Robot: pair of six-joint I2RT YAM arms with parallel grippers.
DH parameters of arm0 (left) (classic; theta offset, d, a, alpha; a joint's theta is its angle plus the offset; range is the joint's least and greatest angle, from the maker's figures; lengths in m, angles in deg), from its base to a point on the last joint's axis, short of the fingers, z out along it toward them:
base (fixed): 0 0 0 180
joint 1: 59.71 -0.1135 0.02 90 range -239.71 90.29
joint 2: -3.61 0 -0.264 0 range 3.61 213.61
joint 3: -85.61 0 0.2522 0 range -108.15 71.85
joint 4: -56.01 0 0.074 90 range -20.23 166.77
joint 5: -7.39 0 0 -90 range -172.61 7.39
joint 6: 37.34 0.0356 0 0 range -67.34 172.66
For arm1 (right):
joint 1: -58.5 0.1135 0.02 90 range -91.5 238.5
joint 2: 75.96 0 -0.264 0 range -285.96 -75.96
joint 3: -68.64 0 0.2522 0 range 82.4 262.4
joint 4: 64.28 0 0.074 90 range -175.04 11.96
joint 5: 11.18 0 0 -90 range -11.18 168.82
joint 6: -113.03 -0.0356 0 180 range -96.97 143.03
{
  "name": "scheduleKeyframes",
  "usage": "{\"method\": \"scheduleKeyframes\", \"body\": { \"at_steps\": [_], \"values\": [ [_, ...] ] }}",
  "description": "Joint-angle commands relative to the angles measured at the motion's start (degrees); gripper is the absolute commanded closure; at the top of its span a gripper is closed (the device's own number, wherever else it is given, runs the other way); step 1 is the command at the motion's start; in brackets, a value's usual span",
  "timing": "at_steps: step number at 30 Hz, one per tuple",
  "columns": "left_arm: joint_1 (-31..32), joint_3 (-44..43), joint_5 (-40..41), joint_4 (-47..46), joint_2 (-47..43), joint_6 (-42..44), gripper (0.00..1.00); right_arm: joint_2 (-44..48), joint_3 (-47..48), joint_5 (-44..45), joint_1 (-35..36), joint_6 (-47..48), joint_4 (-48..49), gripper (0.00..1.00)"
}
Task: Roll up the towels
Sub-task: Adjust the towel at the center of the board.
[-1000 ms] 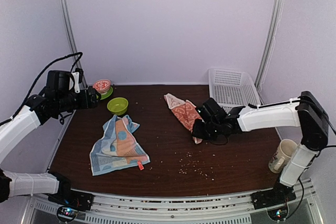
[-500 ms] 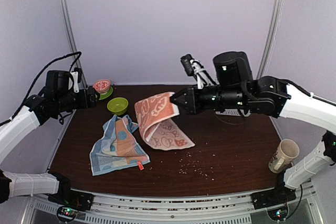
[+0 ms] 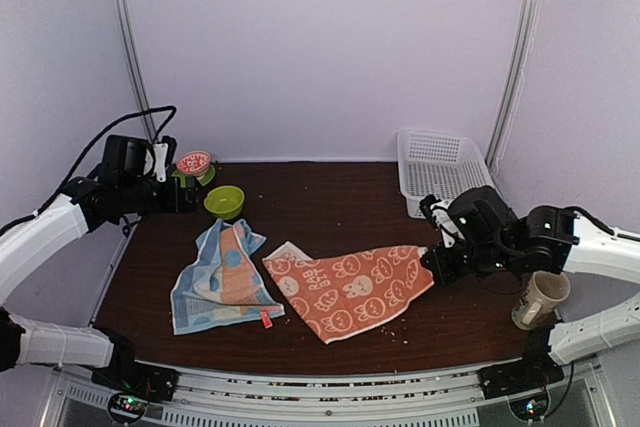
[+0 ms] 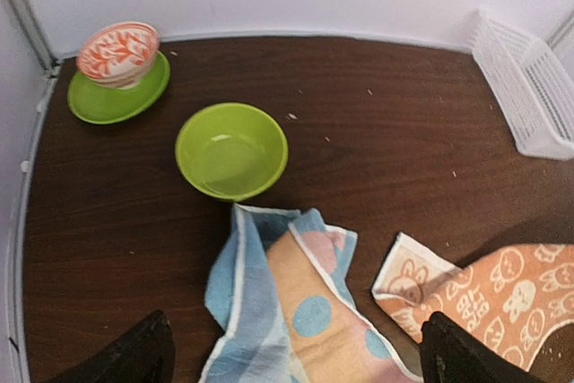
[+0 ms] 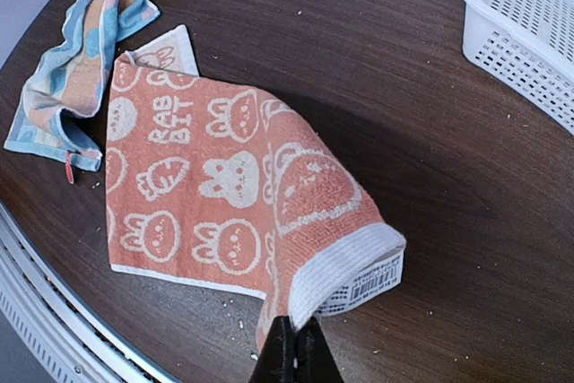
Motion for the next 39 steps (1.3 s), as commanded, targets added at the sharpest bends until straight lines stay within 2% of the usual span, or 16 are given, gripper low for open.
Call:
{"method": "scheduleKeyframes", "body": {
  "at_steps": [1, 4, 9, 13, 16, 20, 22, 25, 33, 39],
  "values": [
    [6.1, -3.2, -8.6, -0.7, 6.2, 2.1, 0.02, 3.0, -2.0, 0.3, 0.5, -1.7, 0.1, 1.0],
    [12.7, -5.9, -6.1, 2.0, 10.3, 1.3, 0.04, 4.7, -2.0, 3.0, 0.4, -3.7, 1.1, 1.0],
    [24.2, -1.9, -2.4, -5.4, 8.7, -2.7, 0.04, 12.6, 1.0, 9.1, 0.4, -5.8, 7.4, 1.0],
    [29.2, 1.8, 0.5, -12.8, 6.3, -4.3, 0.04, 15.7, 11.7, 6.2, 0.5, -2.7, 15.8, 1.0],
    [30.9, 5.0, 2.7, -18.7, 2.7, -4.2, 0.04, 14.8, 18.7, 3.6, 0.4, -0.7, 17.4, 1.0],
    [35.5, 12.5, 7.1, -31.5, -3.8, -1.2, 0.04, 13.5, 21.5, 0.6, 0.5, -1.3, 19.1, 1.0],
    [38.1, 13.6, 8.7, -35.5, -3.1, 0.6, 0.02, 13.3, 21.3, 0.2, 0.4, -2.2, 20.2, 1.0],
    [42.8, 11.7, 10.8, -37.8, 1.7, 3.9, 0.02, 13.5, 20.4, 0.9, 0.4, -3.3, 21.6, 1.0],
    [51.8, 1.1, 19.0, -39.0, 21.7, 10.2, 0.02, 14.8, 15.9, 7.9, 0.4, -7.6, 20.6, 1.0],
    [52.5, -2.8, 14.3, -46.4, 31.5, 10.2, 0.02, 15.9, 14.0, 8.6, 0.4, -9.7, 19.4, 1.0]
  ]
}}
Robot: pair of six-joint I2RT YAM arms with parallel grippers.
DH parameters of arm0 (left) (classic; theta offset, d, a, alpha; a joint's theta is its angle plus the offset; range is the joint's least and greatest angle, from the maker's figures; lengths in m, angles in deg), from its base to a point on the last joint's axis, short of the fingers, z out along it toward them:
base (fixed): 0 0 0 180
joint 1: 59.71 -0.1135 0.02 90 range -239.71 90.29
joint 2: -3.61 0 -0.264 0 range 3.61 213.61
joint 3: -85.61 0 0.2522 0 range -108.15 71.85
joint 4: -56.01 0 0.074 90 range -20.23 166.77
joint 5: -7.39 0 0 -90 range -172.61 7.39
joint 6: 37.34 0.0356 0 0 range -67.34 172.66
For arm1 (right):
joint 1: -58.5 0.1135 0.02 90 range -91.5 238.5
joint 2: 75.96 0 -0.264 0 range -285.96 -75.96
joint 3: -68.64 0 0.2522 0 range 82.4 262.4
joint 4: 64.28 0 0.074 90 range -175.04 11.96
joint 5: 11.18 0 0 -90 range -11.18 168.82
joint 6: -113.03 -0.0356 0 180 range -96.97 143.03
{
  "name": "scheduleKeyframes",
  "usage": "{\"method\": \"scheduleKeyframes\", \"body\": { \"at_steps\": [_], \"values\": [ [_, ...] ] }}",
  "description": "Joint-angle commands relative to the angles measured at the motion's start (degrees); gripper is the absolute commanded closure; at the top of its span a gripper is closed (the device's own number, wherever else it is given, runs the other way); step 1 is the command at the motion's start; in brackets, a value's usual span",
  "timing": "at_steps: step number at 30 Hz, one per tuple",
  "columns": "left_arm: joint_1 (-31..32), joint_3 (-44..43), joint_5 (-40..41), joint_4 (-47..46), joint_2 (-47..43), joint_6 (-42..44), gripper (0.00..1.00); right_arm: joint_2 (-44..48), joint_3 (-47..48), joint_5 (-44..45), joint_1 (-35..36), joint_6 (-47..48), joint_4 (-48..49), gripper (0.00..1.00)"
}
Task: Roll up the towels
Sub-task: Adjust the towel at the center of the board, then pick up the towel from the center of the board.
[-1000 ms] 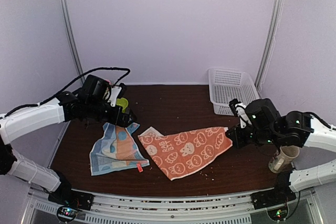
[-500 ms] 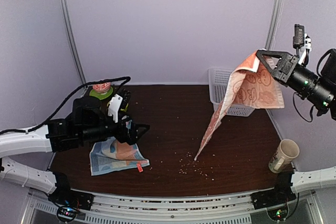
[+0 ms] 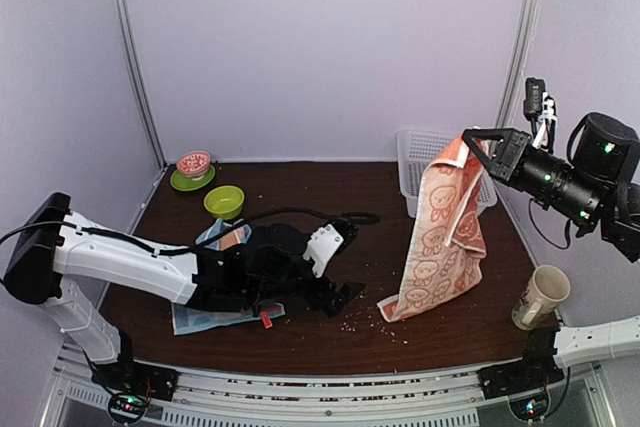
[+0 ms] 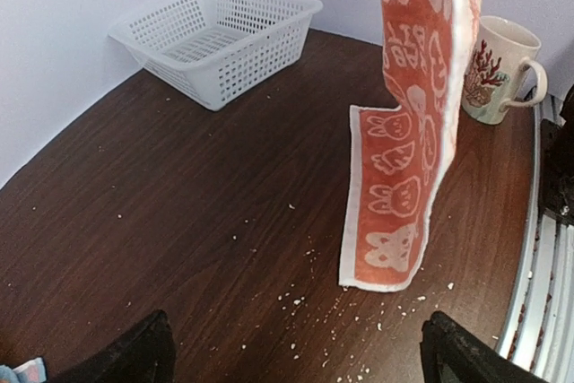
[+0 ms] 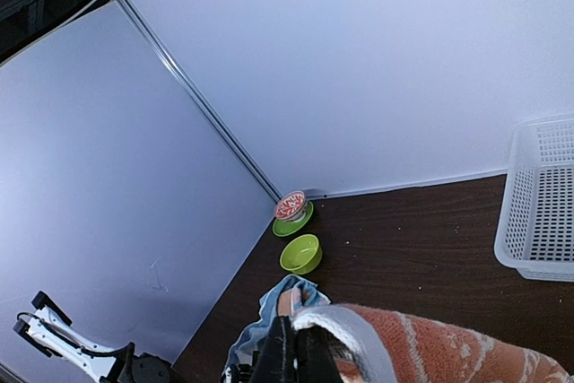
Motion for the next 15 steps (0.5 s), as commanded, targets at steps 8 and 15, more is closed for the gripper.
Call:
{"method": "scheduleKeyframes", "body": {
  "at_steps": [8, 15],
  "values": [
    [1.2, -6.1, -8.0, -20.5, 11.8, 4.7, 0.02, 3.1, 1.3, 1.7, 0.2, -3.0, -2.9, 1.0],
    [1.2, -9.8, -13.9, -20.5, 17.6, 8.8, 0.02, 3.7, 2.4, -2.0, 0.2, -2.6, -1.7, 1.0]
  ]
}}
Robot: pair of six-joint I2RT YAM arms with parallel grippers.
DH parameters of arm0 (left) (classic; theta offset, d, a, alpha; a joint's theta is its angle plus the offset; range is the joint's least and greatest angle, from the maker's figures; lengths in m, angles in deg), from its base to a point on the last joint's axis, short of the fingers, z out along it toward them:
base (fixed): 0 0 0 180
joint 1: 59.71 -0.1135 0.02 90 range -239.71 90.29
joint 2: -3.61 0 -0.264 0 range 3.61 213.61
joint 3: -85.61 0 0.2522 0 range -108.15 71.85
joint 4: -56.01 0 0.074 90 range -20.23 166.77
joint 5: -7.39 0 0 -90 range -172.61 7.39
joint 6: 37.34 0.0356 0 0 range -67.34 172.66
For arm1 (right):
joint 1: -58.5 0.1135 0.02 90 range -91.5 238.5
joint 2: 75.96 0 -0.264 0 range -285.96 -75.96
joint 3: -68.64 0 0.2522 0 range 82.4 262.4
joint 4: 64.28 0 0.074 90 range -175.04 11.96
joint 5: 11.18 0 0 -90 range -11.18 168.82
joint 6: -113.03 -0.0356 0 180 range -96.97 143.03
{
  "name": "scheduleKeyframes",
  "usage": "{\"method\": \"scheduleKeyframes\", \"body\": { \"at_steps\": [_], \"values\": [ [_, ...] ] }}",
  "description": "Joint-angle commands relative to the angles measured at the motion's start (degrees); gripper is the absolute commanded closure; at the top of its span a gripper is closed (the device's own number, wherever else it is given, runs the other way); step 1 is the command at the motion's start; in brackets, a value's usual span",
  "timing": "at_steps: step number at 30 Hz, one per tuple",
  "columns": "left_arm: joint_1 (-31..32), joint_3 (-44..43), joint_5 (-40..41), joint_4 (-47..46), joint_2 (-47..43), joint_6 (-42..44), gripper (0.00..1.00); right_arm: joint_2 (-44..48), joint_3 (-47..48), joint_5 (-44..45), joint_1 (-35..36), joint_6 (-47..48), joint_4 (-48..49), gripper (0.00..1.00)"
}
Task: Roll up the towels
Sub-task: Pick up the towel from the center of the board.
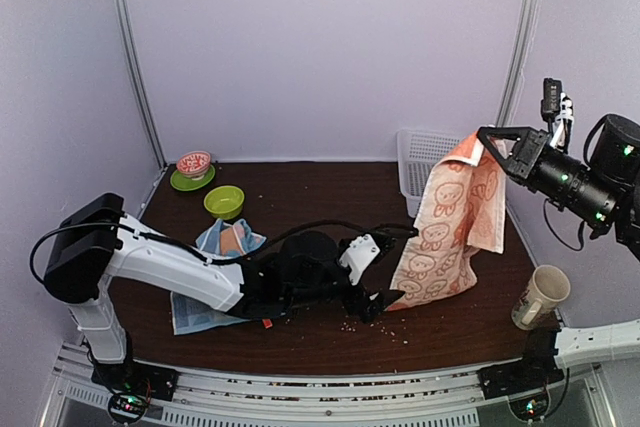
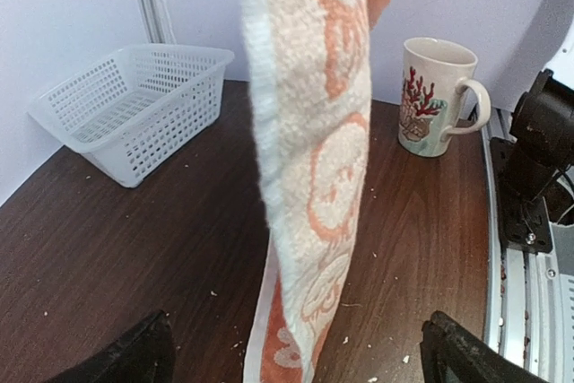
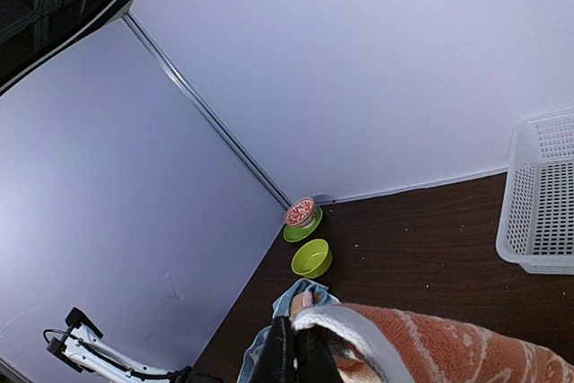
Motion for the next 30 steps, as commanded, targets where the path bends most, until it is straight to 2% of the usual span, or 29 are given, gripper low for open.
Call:
{"method": "scheduleKeyframes", "body": {
  "at_steps": [1, 7, 10, 12, 13, 18, 22, 24, 27, 28, 30],
  "values": [
    [0.2, -3.5, -5.3, -4.2, 3.6, 4.4, 0.02, 0.9, 1.7, -3.0, 0.2, 0.3, 1.6, 1.0],
    [-0.1, -6.1, -2.4, -3.5, 6.7, 6.3, 0.05, 1.5, 1.2, -4.7, 0.2, 0.3, 3.3, 1.0],
    [-0.9, -6.6, -3.0, -3.9, 8.1, 6.0, 0.13, 1.5, 1.3, -5.9, 0.2, 0.0, 3.8, 1.0],
    [-1.3, -6.4, -4.4, -5.0, 8.5, 5.8, 0.27, 1.8, 1.2, -6.4, 0.2, -0.2, 4.3, 1.0],
    [-1.5, -6.2, -4.8, -5.6, 8.6, 5.8, 0.37, 2.0, 0.9, -6.6, 0.2, -0.2, 4.6, 1.0],
    [-1.6, -3.1, -0.3, -7.9, 5.4, 6.5, 1.0, 3.7, -0.4, -6.4, 0.1, 0.0, 6.5, 1.0],
    [-1.6, 6.0, 9.4, -8.9, -5.0, 8.4, 1.0, 4.0, -1.0, -5.0, 0.2, 0.8, 5.4, 1.0],
    [-1.6, 9.4, 14.3, -5.5, -12.8, 10.5, 1.0, 3.8, -1.7, -4.0, 0.1, 1.1, 5.1, 1.0],
    [-1.6, 8.3, 20.6, 10.1, -25.0, 13.8, 1.0, 2.6, -2.6, -3.6, 0.0, 1.7, 6.0, 1.0],
    [-1.6, 6.9, 21.8, 17.8, -28.6, 14.8, 1.0, 1.7, -2.6, -3.9, 0.0, 2.1, 6.4, 1.0],
    [-1.6, 4.5, 23.6, 27.3, -34.9, 16.3, 1.0, -0.2, -2.6, -4.8, -0.1, 3.2, 7.7, 1.0]
  ]
}}
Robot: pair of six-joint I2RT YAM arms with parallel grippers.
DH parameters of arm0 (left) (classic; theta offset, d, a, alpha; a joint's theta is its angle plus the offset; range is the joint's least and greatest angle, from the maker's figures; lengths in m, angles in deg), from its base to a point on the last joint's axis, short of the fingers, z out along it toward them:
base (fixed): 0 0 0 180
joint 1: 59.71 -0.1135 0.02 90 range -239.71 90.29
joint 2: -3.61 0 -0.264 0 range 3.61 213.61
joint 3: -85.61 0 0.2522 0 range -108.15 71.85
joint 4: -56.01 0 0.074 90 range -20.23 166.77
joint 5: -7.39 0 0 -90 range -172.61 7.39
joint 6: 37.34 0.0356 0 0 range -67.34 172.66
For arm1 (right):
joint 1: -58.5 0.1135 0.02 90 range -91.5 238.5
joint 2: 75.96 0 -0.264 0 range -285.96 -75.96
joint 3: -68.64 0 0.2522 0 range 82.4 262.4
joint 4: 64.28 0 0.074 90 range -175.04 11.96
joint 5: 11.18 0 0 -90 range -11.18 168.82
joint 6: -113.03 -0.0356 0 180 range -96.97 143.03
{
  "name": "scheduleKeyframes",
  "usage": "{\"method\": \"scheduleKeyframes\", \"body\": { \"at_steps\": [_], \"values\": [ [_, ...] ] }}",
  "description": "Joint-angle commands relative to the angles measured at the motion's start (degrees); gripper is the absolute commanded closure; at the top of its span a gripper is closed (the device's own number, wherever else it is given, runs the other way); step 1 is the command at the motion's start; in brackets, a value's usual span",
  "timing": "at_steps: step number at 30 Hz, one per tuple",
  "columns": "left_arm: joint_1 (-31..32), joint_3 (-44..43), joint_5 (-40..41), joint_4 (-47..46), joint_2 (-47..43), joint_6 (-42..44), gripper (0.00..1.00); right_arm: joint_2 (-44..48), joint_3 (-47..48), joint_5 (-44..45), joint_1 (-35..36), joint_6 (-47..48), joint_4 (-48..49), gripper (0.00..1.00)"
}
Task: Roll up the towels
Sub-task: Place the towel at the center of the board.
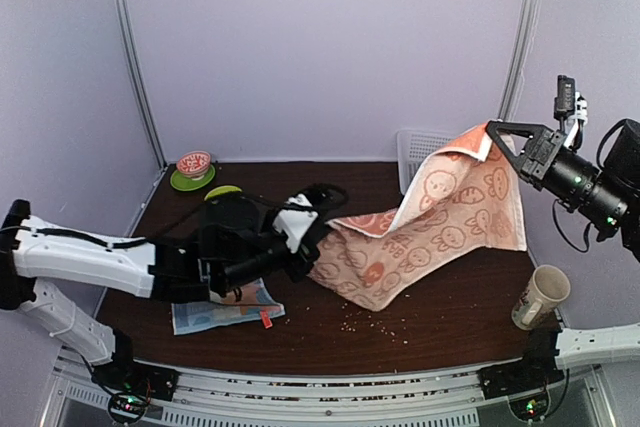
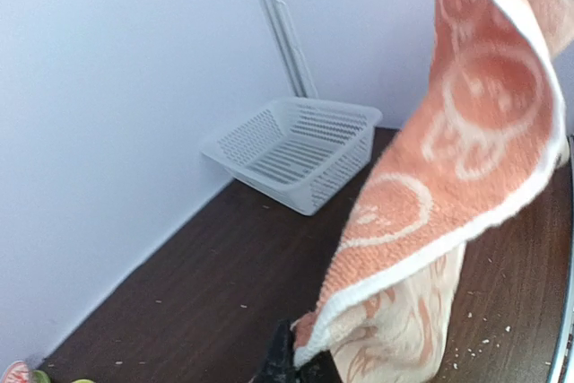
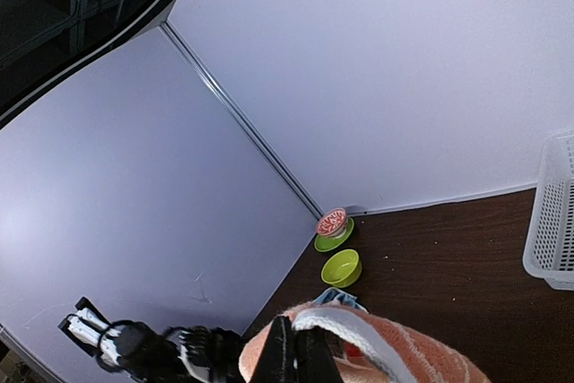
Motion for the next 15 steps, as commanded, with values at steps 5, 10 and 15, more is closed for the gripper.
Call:
{"method": "scheduleKeyframes", "body": {
  "at_steps": [5, 10, 15],
  "values": [
    [-0.2, -2.6, 10.1, 25.8, -14.4, 1.4, 1.0, -6.3, -6.3, 2.1, -1.4, 4.2, 3.8, 1.0],
    [0.2, 6.8, 5.6, 16.2, -9.7, -7.8, 1.0, -5.7, -20.5, 4.0, -5.6, 1.2, 3.7, 1.0],
    [1.6, 9.2, 6.1, 9.2, -0.7, -12.2, 1.0, -6.2, -30.8, 3.9, -11.1, -3.9, 2.1, 1.0]
  ]
}}
